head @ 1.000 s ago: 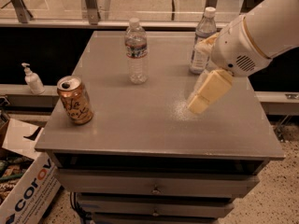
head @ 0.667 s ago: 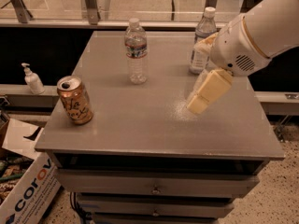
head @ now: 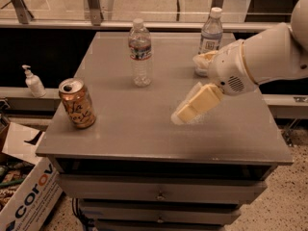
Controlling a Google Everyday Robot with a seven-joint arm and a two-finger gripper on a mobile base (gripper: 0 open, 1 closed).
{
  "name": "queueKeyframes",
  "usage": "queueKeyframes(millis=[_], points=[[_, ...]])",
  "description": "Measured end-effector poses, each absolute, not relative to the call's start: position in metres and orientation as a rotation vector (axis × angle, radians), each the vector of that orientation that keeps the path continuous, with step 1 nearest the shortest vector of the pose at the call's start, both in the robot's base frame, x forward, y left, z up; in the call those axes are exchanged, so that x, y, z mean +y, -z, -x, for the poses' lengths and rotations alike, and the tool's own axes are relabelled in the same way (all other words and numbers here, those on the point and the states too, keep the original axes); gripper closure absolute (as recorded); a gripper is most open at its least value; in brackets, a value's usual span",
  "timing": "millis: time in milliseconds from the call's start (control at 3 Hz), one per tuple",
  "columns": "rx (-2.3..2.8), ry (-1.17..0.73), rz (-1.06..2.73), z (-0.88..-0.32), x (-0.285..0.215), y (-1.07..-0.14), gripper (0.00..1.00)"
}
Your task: Knock water bottle over
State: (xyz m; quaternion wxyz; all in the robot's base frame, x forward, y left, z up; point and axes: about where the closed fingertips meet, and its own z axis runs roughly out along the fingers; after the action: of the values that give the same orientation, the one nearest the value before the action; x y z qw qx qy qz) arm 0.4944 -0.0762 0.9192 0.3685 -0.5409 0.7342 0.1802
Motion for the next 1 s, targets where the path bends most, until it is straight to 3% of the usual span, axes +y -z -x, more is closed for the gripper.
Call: queueKeyframes(millis=[1000], points=[[1.735, -0.526, 1.165, -0.558, -0.027, -0.91, 0.0]])
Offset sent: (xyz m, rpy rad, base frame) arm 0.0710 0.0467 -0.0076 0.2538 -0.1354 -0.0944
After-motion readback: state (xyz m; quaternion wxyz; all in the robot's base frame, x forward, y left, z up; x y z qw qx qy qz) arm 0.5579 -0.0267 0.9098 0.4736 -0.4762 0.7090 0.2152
